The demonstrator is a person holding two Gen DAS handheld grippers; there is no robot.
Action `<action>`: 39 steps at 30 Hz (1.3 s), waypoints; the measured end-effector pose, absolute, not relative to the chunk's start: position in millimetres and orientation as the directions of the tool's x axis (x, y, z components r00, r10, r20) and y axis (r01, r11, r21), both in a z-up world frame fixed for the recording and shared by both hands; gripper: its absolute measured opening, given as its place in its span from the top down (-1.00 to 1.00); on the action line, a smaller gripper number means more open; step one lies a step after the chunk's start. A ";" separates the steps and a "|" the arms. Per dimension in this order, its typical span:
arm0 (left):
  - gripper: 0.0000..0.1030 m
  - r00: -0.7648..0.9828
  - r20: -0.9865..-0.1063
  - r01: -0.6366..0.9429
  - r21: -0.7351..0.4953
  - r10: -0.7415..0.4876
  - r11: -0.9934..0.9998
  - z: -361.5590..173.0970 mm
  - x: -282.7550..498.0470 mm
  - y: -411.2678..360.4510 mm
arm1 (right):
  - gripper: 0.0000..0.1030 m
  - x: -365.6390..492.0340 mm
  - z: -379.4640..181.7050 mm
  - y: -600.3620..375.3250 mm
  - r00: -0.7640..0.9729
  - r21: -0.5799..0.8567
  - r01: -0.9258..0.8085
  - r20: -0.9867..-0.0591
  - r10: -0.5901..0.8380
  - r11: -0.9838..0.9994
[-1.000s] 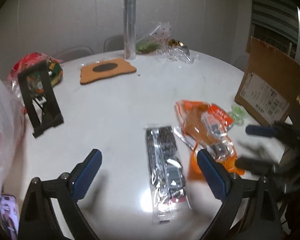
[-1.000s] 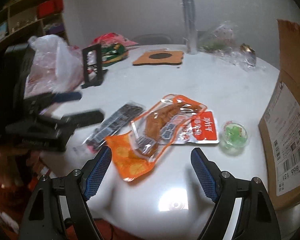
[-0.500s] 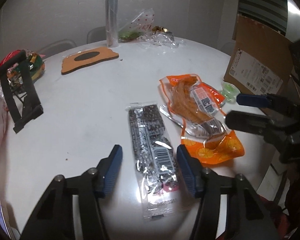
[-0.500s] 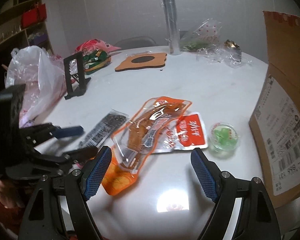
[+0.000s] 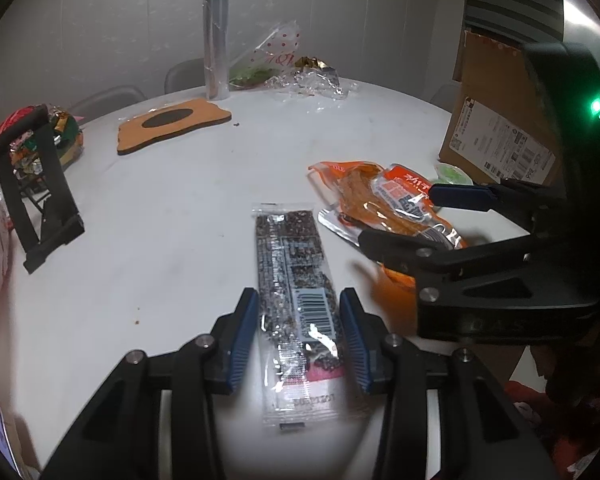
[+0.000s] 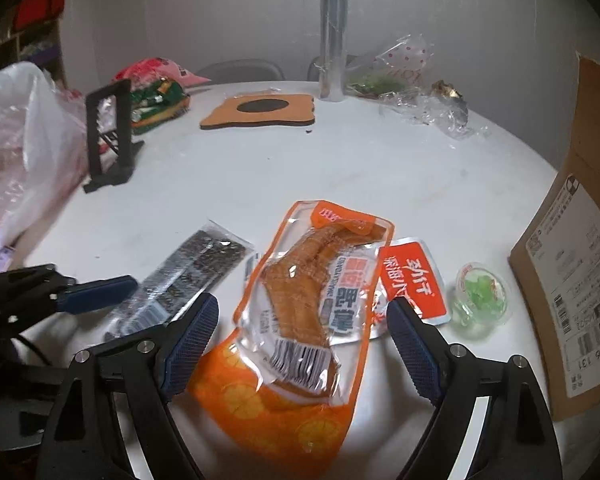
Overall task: Organize snacks
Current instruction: 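Grasp the orange spicy-strip pouch with the right tool while the left tool grasps the dark bar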
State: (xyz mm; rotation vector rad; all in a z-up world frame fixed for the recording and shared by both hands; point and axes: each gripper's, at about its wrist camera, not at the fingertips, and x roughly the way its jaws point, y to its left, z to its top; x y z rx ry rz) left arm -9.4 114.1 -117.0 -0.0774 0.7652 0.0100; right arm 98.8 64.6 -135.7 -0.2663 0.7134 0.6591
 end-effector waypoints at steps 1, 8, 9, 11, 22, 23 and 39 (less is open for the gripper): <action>0.25 0.722 -0.692 -0.037 -0.068 -0.021 0.997 -117.1 -9.4 114.4 | -0.59 99.6 -136.5 64.6 0.569 -0.012 -0.639 -0.680 0.462 0.769; 0.25 0.723 -0.690 -0.040 -0.083 -0.028 0.996 -116.6 -7.6 119.0 | -0.18 97.5 -134.4 52.9 0.560 -0.044 -0.678 -0.678 0.476 0.734; 0.25 0.723 -0.691 -0.041 -0.081 -0.027 0.996 -116.5 -7.4 118.8 | -0.16 95.8 -133.5 50.9 0.555 -0.052 -0.692 -0.676 0.485 0.720; 0.25 0.722 -0.692 -0.042 -0.075 -0.022 0.996 -116.6 -6.8 117.6 | -0.14 92.5 -132.6 45.0 0.517 -0.051 -0.740 -0.681 0.518 0.671; 0.22 0.718 -0.696 -0.073 -0.064 0.008 0.995 -117.7 -2.6 115.0 | -0.28 87.2 -135.4 24.6 0.483 -0.028 -0.762 -0.689 0.540 0.647; 0.21 0.717 -0.697 -0.075 -0.062 0.011 0.995 -117.7 -2.1 114.2 | -0.29 86.8 -135.4 25.5 0.489 -0.023 -0.754 -0.687 0.538 0.657; 0.26 0.719 -0.695 -0.094 -0.056 0.029 0.994 -117.8 0.6 112.7 | -0.09 75.8 -139.2 34.9 0.615 -0.135 -0.676 -0.645 0.453 0.725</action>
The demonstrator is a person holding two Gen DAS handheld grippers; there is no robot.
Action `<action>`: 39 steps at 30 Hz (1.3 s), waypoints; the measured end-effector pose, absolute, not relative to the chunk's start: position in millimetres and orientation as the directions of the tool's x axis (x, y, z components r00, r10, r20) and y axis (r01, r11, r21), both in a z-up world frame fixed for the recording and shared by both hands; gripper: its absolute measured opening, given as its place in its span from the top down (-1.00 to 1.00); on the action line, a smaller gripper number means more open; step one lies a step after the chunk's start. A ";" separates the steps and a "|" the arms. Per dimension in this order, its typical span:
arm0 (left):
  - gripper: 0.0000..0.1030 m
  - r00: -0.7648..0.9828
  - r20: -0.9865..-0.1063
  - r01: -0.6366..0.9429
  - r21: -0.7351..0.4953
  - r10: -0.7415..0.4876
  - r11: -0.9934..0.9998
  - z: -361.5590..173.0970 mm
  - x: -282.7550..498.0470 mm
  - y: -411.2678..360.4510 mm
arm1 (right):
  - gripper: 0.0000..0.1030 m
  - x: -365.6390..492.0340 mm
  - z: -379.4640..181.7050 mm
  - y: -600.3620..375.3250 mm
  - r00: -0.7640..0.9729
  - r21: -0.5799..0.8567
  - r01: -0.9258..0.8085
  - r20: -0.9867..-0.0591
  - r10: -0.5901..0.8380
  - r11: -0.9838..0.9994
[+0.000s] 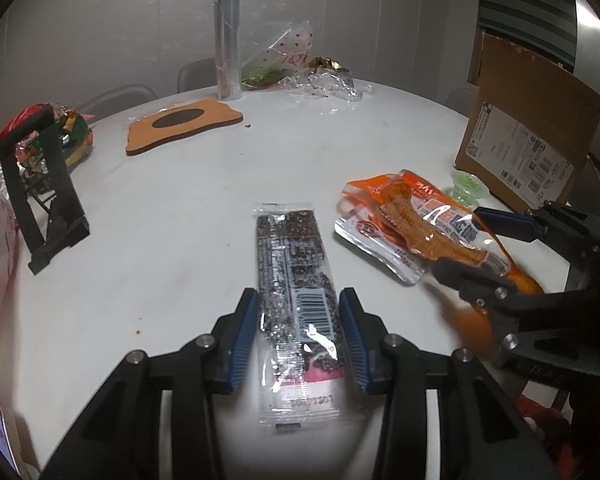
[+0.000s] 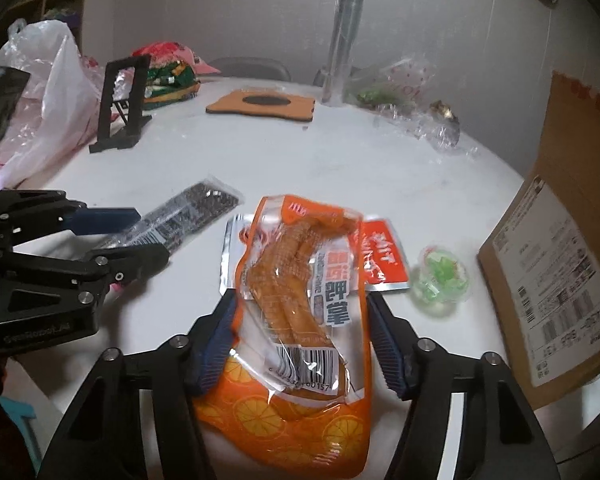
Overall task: Organize snacks
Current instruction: 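Grasp the orange spicy-strip pouch with the right tool while the left tool grasps the dark bar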
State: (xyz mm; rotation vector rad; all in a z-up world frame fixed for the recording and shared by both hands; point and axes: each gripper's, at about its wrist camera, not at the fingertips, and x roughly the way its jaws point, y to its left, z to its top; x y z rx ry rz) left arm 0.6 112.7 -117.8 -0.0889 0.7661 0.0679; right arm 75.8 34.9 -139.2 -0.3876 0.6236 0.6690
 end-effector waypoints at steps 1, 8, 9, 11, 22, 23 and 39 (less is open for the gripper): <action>0.26 0.720 -0.694 -0.092 -0.058 0.026 0.994 -117.6 0.6 112.1 | -0.08 75.7 -136.6 32.7 0.616 -0.135 -0.677 -0.641 0.457 0.723; 0.26 0.745 -0.666 -0.101 -0.063 0.033 0.993 -107.1 -3.0 109.3 | -0.03 79.5 -128.2 18.2 0.599 -0.108 -0.696 -0.633 0.491 0.710; 0.26 0.749 -0.661 -0.104 -0.063 0.036 0.993 -105.1 -3.3 109.2 | -0.03 79.0 -126.4 16.8 0.598 -0.104 -0.699 -0.629 0.497 0.708; 0.26 0.757 -0.653 -0.107 -0.063 0.040 0.992 -101.3 -3.9 108.7 | -0.03 79.4 -120.9 12.8 0.600 -0.104 -0.703 -0.618 0.508 0.703; 0.26 0.763 -0.646 -0.073 -0.059 0.018 0.996 -90.6 7.2 95.8 | -0.03 81.8 -103.6 -3.3 0.583 -0.091 -0.733 -0.595 0.553 0.674; 0.26 0.753 -0.658 -0.069 -0.057 0.014 0.996 -96.3 9.1 93.4 | -0.03 83.2 -105.3 -4.8 0.583 -0.091 -0.731 -0.598 0.550 0.676; 0.25 0.714 -0.700 -0.074 -0.053 0.016 0.996 -118.9 16.0 85.5 | -0.03 92.7 -122.1 -13.3 0.554 -0.045 -0.730 -0.622 0.553 0.682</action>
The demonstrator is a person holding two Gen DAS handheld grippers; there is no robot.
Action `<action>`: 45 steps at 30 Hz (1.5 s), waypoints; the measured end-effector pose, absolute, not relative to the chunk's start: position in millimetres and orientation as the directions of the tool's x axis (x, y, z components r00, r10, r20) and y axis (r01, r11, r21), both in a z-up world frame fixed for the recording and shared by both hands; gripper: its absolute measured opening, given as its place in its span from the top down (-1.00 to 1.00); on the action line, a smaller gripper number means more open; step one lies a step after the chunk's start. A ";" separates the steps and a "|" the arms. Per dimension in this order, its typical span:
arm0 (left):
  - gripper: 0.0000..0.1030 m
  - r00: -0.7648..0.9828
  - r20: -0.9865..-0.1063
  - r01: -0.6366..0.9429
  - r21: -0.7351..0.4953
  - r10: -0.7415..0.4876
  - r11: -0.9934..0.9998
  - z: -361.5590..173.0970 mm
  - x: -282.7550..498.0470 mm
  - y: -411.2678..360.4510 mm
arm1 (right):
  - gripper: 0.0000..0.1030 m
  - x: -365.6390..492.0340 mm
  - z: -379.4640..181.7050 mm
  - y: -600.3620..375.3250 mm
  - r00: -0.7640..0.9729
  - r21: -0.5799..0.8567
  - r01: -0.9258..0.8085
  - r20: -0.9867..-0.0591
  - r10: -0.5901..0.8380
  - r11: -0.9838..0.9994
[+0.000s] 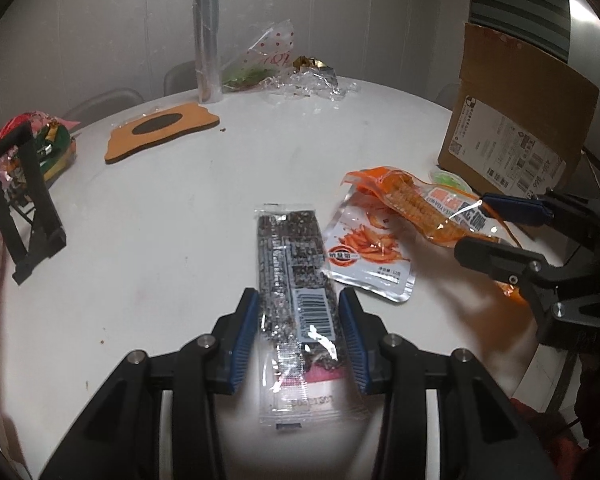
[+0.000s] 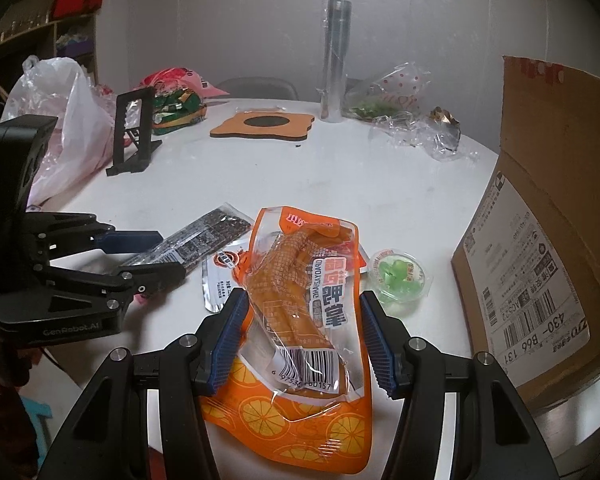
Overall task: Organize snacks
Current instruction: 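Grasp the orange spicy-strip pouch with the right tool while the left tool grasps the dark bar, then lift and carry both snacks over the cardboard box with both tools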
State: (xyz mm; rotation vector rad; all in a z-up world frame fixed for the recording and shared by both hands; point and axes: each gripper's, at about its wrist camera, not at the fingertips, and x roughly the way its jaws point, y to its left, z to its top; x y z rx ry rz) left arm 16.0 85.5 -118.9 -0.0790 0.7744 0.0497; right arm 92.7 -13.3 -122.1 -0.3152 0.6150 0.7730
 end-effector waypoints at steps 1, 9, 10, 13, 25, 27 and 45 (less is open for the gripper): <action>0.23 0.714 -0.700 -0.078 -0.051 0.020 0.996 -119.0 16.3 85.2 | -0.03 93.1 -122.0 -13.1 0.553 -0.044 -0.732 -0.622 0.555 0.680; 0.13 0.700 -0.712 -0.090 -0.023 0.046 0.996 -119.3 25.3 82.7 | -0.03 93.0 -121.2 -13.9 0.543 -0.031 -0.739 -0.619 0.568 0.673; 0.13 0.700 -0.713 -0.089 -0.019 0.049 0.996 -119.3 26.0 82.0 | -0.03 93.2 -121.4 -14.2 0.542 -0.028 -0.739 -0.620 0.568 0.673; 0.22 0.699 -0.713 -0.088 -0.004 0.059 0.996 -119.0 28.2 80.7 | -0.03 93.7 -121.9 -14.0 0.541 -0.028 -0.738 -0.621 0.567 0.674; 0.25 0.733 -0.679 -0.089 -0.042 0.037 0.995 -110.9 19.8 85.3 | -0.03 90.0 -114.4 -13.7 0.562 -0.050 -0.735 -0.604 0.565 0.677; 0.25 0.741 -0.671 -0.095 -0.048 0.038 0.994 -107.1 17.3 88.2 | -0.03 87.3 -111.2 -13.7 0.566 -0.055 -0.736 -0.598 0.568 0.675; 0.25 0.909 -0.406 -0.108 -0.016 0.093 0.994 27.7 -9.0 96.8 | -0.02 75.3 -8.0 -26.0 0.562 -0.100 -0.805 -0.444 0.698 0.585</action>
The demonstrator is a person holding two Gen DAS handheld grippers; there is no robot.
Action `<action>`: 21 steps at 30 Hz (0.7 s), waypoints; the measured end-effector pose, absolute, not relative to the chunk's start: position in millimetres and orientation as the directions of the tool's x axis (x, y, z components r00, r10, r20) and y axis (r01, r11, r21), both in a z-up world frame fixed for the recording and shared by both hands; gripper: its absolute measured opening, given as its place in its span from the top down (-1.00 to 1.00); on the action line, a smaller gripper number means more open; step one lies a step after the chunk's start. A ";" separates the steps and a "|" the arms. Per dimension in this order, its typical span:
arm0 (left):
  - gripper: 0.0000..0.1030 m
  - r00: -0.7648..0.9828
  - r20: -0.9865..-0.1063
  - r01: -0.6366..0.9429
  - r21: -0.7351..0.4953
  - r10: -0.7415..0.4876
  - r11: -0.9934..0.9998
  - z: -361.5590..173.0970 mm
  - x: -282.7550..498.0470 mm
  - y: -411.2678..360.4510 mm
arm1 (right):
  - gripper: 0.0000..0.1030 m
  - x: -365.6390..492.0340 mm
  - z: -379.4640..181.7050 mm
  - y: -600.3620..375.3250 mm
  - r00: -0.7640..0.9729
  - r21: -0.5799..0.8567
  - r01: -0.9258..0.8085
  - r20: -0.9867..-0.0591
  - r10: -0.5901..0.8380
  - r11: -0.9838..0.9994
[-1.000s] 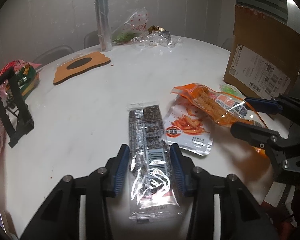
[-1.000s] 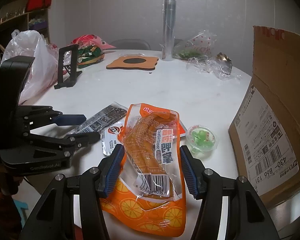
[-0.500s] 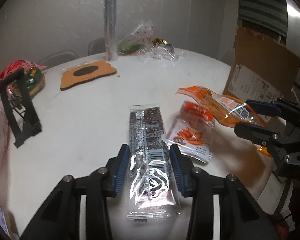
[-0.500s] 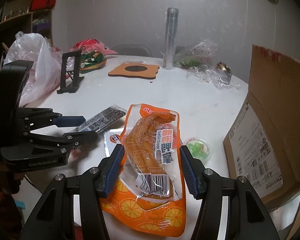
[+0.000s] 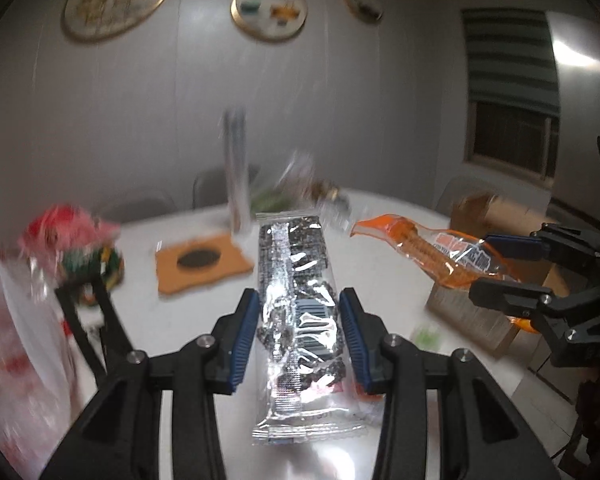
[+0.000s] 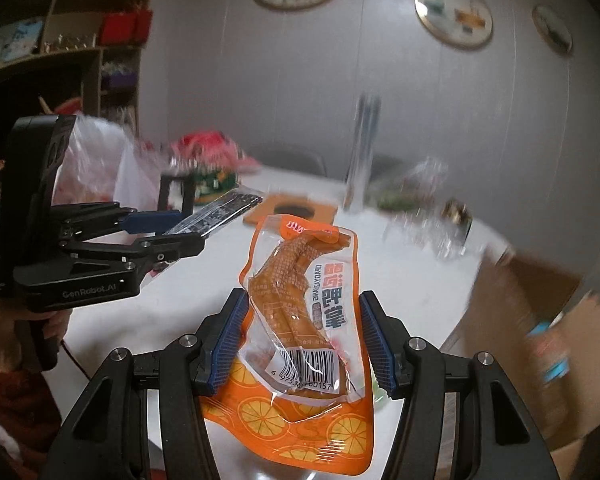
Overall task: Organize snacks
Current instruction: 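Lift and carry both snacks over the cardboard box with both tools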
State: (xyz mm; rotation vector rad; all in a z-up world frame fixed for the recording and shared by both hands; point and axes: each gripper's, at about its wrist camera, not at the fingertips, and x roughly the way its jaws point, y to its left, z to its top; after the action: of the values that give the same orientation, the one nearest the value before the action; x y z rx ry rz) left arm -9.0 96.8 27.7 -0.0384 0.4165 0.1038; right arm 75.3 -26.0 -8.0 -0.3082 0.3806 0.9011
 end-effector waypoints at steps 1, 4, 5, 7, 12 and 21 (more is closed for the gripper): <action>0.25 0.920 -0.384 -0.092 -0.010 0.081 0.996 41.5 -7.0 91.3 | -0.02 74.9 1.5 -31.3 0.572 -0.109 -0.802 -0.426 0.701 0.588; 0.25 0.936 -0.346 -0.061 0.019 0.063 0.998 67.7 2.0 74.6 | -0.02 71.6 27.2 -52.1 0.609 -0.141 -0.782 -0.376 0.698 0.607; 0.25 0.942 -0.334 -0.037 0.025 0.044 0.999 77.5 6.7 66.6 | -0.02 72.2 32.3 -58.5 0.616 -0.143 -0.778 -0.369 0.696 0.612; 0.25 0.949 -0.315 0.005 0.045 0.010 0.999 94.7 17.0 48.9 | -0.02 76.3 41.0 -74.5 0.627 -0.130 -0.768 -0.357 0.693 0.627; 0.25 0.947 -0.310 0.113 0.085 -0.082 0.990 116.7 48.6 -0.9 | -0.02 97.5 46.7 -120.7 0.703 -0.116 -0.691 -0.336 0.626 0.714; 0.25 0.881 -0.394 0.315 0.077 -0.261 0.946 116.5 106.5 -85.2 | -0.02 148.2 16.6 -177.8 0.730 -0.040 -0.622 -0.390 0.561 0.782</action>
State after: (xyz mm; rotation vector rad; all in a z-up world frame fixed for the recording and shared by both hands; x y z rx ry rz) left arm 106.5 -85.2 116.5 0.1402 0.3899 -0.3009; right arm 148.2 -177.8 16.6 -0.1730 0.3720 0.6546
